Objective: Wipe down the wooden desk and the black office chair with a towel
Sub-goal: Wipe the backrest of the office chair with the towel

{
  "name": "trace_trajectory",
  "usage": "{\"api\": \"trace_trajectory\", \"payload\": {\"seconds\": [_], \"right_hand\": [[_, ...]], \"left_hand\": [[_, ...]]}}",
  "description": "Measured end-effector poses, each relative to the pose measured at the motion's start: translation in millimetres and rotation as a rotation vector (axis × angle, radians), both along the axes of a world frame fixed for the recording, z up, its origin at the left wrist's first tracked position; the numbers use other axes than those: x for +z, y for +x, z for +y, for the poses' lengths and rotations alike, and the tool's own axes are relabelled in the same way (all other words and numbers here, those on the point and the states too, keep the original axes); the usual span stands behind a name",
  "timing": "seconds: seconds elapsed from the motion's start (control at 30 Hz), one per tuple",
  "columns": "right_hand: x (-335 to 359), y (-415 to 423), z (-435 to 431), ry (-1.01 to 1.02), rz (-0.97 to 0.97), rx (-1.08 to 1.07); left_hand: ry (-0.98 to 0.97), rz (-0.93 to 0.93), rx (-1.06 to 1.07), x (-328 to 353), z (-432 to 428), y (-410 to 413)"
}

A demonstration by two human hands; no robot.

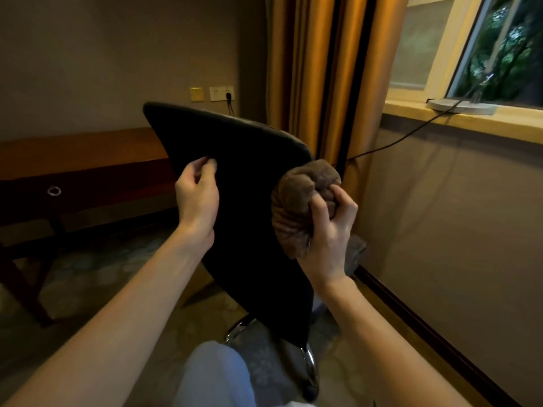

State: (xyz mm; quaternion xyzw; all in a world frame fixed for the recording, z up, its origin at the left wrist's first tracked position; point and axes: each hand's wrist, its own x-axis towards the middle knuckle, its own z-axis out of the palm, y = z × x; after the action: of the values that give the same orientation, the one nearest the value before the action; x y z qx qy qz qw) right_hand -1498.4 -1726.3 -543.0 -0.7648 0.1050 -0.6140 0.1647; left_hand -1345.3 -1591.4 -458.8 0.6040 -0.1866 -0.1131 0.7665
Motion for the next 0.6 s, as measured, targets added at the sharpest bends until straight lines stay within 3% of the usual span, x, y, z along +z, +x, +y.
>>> {"api": "trace_trajectory", "payload": {"seconds": [0.07,0.17,0.33,0.47,0.6], "right_hand": [[-10,7,4,-0.102,0.061,-0.041],[-40,9,6,-0.226,0.299,-0.098],[-63,11,29,-0.234,0.579,-0.079],[-43,14,27,-0.098,0.522,-0.009],[-3,27,8,0.043,0.342,0.046]], "left_hand": [[-0.014,-0.017,0.033,9,1,-6],[-0.024,-0.067,0.050,18,1,-11],[-0.003,-0.075,0.022,25,-2,-6],[-0.002,-0.065,0.037,33,3,13],[0.018,-0.022,0.051,48,4,41]]}}
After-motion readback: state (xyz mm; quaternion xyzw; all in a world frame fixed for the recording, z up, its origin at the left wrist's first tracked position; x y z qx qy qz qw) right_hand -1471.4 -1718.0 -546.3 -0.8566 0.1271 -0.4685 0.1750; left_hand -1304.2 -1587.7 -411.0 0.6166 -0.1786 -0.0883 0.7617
